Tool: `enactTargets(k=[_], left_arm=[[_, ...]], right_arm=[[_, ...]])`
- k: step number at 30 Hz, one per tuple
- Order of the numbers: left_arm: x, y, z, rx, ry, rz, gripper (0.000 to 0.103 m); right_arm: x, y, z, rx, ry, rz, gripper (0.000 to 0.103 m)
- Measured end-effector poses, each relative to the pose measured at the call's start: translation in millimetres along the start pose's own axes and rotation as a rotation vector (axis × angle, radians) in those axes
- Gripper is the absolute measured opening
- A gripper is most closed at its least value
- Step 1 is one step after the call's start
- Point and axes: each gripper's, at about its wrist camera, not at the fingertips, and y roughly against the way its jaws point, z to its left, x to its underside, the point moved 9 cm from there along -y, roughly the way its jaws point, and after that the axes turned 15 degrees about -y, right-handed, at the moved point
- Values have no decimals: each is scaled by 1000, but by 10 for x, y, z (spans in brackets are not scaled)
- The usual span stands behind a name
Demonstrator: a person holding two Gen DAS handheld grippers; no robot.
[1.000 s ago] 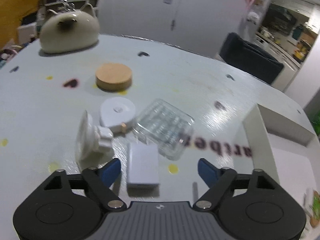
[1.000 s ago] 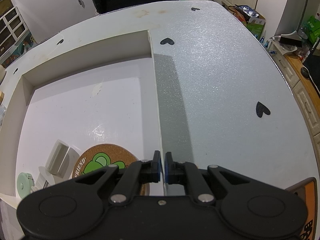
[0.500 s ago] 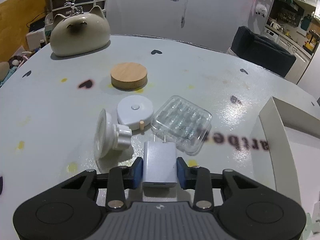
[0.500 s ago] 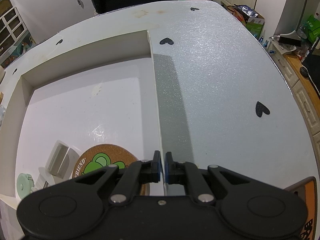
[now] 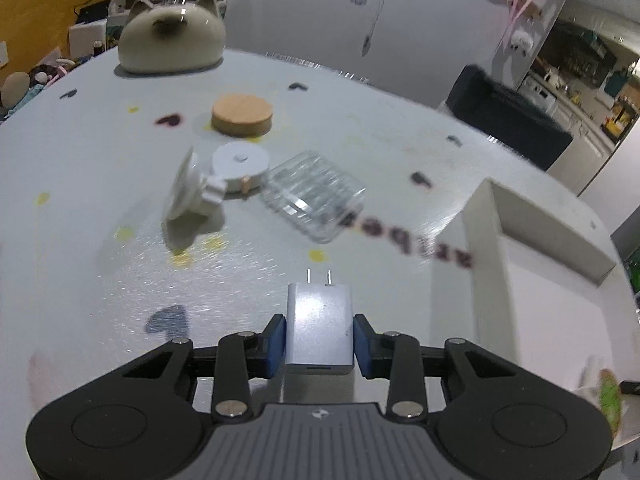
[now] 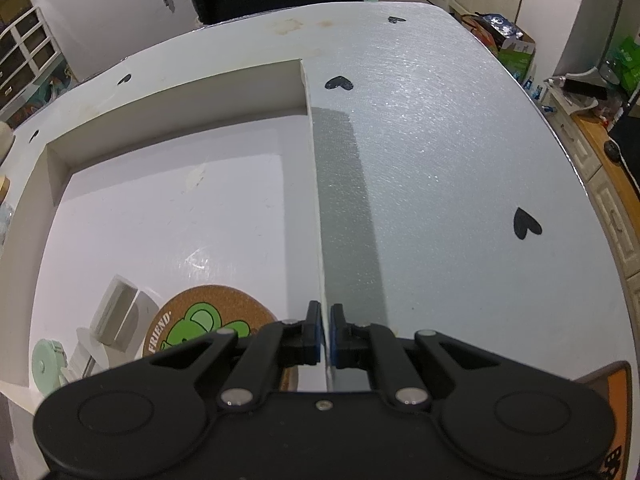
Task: Organize rigid objects
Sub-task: 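Carry the charger into the tray and open the left tool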
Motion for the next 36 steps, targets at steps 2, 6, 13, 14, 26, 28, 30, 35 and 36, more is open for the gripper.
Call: enactTargets(k=[2, 6, 13, 14, 26, 28, 30, 35, 36], left_arm=[[-73, 77, -130, 4, -11, -16, 37], [-273, 252, -461, 38, -43, -62, 37], [-469, 350, -1263, 148, -179, -92, 37], [-467, 324, -1394, 170, -200, -83, 37], [-253, -162, -2343, 272, -450, 75, 37], [-246, -248, -2377, 266, -483, 88, 37], [-240, -324, -2404, 258, -512, 103, 37], [-152, -452, -2422, 246, -565, 160, 37], [-139, -478, -2426, 247, -567, 167, 37]], right_arm=[[-4, 3, 6, 0, 11, 2, 5], [-11, 1, -4, -15, 15, 7, 4], [2, -6, -6, -24, 30, -6, 4], [7, -3, -9, -25, 31, -8, 4], [29, 6, -60, -49, 2, -22, 4], [26, 3, -59, -49, 5, -21, 4], [24, 1, -67, -54, 5, -19, 4], [24, 2, -74, -58, 5, -20, 4], [23, 4, -75, -58, 6, -19, 4]])
